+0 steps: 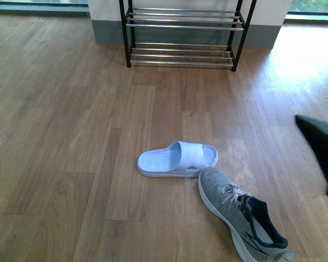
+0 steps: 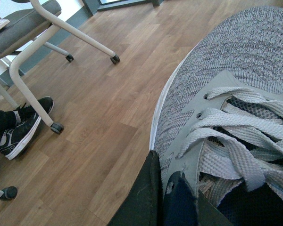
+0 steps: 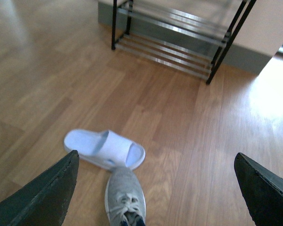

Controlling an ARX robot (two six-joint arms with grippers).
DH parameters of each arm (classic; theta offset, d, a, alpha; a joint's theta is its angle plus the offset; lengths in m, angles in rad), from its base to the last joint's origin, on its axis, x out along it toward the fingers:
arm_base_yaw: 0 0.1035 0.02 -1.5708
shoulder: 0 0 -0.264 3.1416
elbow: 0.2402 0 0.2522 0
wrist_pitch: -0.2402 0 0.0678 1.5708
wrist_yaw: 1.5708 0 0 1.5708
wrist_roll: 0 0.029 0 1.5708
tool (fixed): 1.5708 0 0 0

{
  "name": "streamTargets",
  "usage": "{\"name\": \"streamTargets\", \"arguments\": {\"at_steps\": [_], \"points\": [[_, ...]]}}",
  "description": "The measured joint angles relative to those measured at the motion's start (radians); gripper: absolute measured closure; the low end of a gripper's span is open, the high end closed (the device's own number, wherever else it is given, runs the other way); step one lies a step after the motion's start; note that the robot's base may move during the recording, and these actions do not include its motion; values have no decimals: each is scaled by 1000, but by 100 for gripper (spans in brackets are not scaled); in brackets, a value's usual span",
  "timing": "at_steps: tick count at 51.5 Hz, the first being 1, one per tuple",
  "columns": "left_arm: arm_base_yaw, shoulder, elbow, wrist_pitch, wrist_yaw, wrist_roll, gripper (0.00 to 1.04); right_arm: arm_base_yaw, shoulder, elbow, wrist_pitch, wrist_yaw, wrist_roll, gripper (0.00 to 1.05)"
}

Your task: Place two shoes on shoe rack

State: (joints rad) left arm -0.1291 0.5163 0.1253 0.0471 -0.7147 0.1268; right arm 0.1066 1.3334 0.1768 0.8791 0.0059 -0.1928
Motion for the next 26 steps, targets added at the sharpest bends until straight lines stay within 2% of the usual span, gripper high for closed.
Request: {"name": "streamTargets", "arguments": {"at_steps": [13,26], "points": [[0,0,0,0,0,0,103,-39,563,201,31,-36,-51,9],[0,0,0,0,0,0,103,-83,790,342,-40,-56,-66,9]]}}
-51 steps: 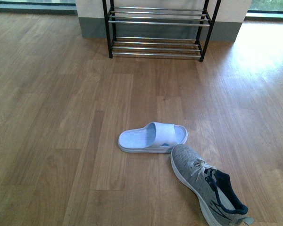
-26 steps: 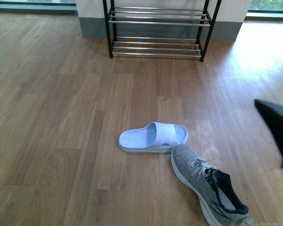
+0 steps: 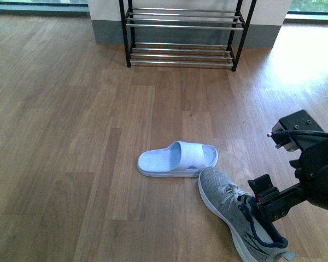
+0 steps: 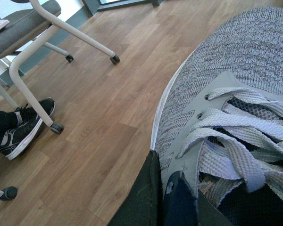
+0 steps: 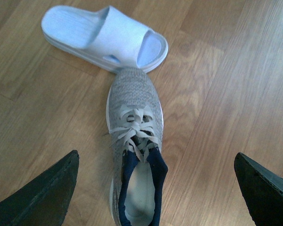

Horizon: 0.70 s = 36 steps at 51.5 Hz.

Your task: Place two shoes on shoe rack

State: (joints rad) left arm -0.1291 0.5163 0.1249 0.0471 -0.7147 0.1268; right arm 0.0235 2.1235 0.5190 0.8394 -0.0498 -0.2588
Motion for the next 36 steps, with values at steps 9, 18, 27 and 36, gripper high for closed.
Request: {"name": "streamTargets", "arguments": {"at_steps": [9,18,27,36], "points": [[0,0,0,0,0,0,103,-31,217,130,-29,34,-19,9],[0,0,0,0,0,0,103,-67,371,240,-68,76,-50,9],[0,0,0,0,0,0,103,-96,437,308,-103,104,-81,9],[0,0,0,0,0,0,103,-126,485,358,-121,128,-134,9]]}}
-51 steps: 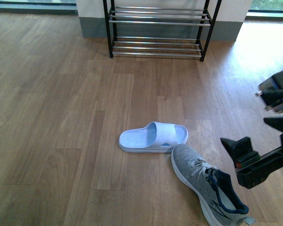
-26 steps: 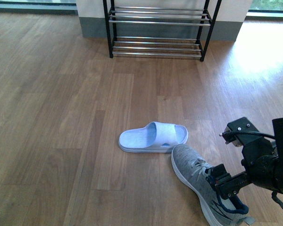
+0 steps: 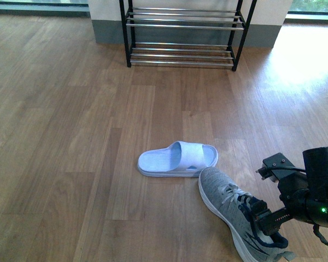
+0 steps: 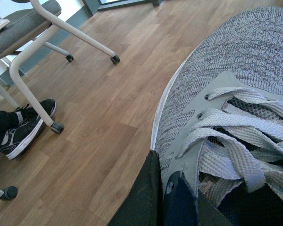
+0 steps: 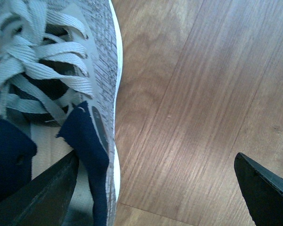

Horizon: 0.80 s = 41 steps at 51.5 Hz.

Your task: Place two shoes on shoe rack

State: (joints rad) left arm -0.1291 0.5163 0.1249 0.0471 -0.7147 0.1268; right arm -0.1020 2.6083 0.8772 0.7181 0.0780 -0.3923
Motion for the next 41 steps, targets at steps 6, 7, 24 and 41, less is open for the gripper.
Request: {"name": "streamTargets", "arguments": {"at_steps": [6,7,24,41], "points": [[0,0,0,0,0,0,103,-13,33,27,-6,8,-13,9],[0,0,0,0,0,0,103,-13,36,30,-6,8,-13,9],[0,0,0,0,0,0,103,37,148,156,-42,47,67,39],[0,0,0,0,0,0,103,30,147,144,-38,63,71,95]]}}
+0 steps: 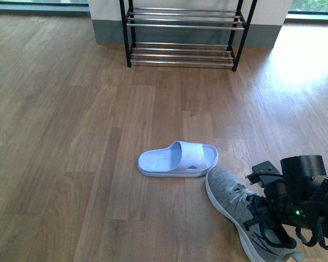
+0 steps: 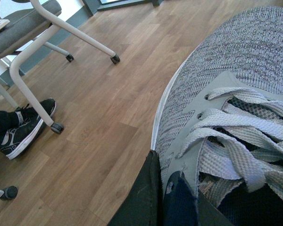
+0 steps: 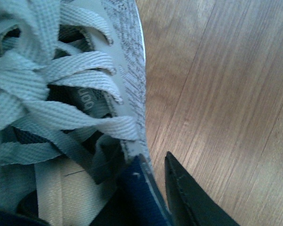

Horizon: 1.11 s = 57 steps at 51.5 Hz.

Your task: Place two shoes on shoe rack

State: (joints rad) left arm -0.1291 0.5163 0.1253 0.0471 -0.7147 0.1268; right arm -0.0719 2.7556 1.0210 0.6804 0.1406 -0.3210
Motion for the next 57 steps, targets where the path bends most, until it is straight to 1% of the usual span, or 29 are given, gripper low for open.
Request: {"name": "streamTargets", "arguments": {"at_steps": [2,3,12,18,24,29,33,40,44,49,52,55,57], "points": [[0,0,0,0,0,0,103,-5,0,-5,5,8,-1,102],[0,0,0,0,0,0,103,-7,-2,-10,9,10,-4,103],[0,0,0,0,0,0,103,-20,-40,-63,39,13,-6,103],[0,0,0,0,0,0,103,-23,-161,-175,88,-3,-15,103],[0,0,0,0,0,0,103,-48,-420,-352,153,1,-51,103],[0,0,0,0,0,0,103,-87,-680,-486,154,-17,-69,103],[0,0,0,0,0,0,103,-117,-843,-557,144,-30,-84,103],[0,0,0,0,0,0,103,-192,-1209,-676,41,-76,-81,103],[0,0,0,0,0,0,103,-217,-1360,-723,-14,-103,-81,103],[0,0,0,0,0,0,103,-252,-1565,-776,-120,-154,-69,103],[0,0,0,0,0,0,103,-274,-1696,-805,-198,-186,-61,103],[0,0,0,0,0,0,103,-304,-1907,-842,-336,-244,-57,103],[0,0,0,0,0,0,103,-315,-1986,-853,-388,-265,-52,103]]}}
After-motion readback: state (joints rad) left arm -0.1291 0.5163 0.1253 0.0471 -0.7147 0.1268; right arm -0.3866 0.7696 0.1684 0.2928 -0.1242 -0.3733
